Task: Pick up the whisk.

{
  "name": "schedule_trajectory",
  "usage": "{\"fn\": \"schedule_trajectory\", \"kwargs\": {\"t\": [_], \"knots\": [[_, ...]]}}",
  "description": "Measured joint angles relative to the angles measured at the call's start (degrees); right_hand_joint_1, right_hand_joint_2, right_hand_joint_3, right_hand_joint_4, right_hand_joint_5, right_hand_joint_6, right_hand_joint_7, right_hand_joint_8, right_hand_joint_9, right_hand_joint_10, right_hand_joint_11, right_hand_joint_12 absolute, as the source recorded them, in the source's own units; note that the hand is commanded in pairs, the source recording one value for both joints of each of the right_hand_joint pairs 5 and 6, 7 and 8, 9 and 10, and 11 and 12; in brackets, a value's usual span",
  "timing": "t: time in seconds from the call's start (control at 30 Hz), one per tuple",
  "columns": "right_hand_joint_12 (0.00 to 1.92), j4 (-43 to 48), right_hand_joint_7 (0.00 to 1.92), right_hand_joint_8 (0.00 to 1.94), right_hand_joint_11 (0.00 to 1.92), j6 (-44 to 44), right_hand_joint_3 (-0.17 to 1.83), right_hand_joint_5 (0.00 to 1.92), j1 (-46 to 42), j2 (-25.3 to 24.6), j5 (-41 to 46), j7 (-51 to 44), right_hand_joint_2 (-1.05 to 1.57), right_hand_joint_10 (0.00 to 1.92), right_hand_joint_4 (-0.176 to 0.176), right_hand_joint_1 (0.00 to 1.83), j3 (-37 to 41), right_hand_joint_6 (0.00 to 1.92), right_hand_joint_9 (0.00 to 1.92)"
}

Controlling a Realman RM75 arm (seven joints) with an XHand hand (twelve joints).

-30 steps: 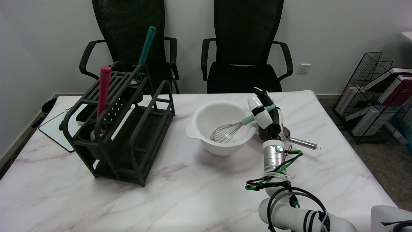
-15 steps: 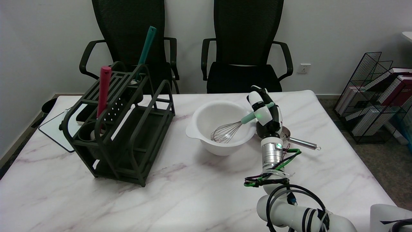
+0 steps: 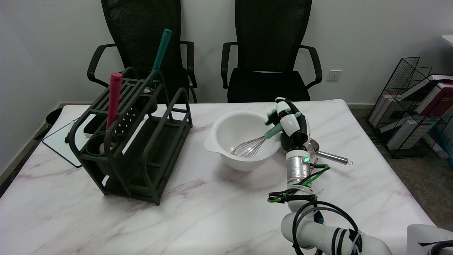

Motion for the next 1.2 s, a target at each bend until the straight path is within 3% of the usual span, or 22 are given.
{"fn": "schedule_trajectory", "kwargs": {"t": [0.17, 0.4, 0.57, 0.6, 1.2], "knots": [[1.54, -0.31, 1.71, 1.71, 1.54, -0.03, 0.87, 1.22, 0.0, 0.01, 0.55, 0.53, 0.99, 1.7, 0.0, 0.94, -0.03, 1.22, 1.7], [1.54, -0.46, 1.77, 1.77, 1.54, -0.22, 0.88, 1.38, -0.05, 0.03, 0.99, 1.25, 1.03, 1.72, 0.0, 0.87, -0.06, 1.38, 1.72], [1.6, -0.46, 1.91, 1.91, 1.6, -0.34, 0.88, 1.89, -0.06, 0.14, 1.12, 1.56, 1.18, 1.82, 0.0, 0.83, -0.09, 1.89, 1.82], [1.63, -0.46, 1.92, 1.92, 1.63, -0.35, 0.88, 1.92, -0.07, 0.15, 1.14, 1.6, 1.19, 1.83, 0.0, 0.83, -0.1, 1.92, 1.83], [1.75, -2.83, 1.92, 1.92, 1.75, -0.48, 0.93, 1.92, -0.03, 1.56, 0.79, 2.11, 1.27, 1.92, 0.0, 0.84, -0.2, 1.92, 1.92]]}}
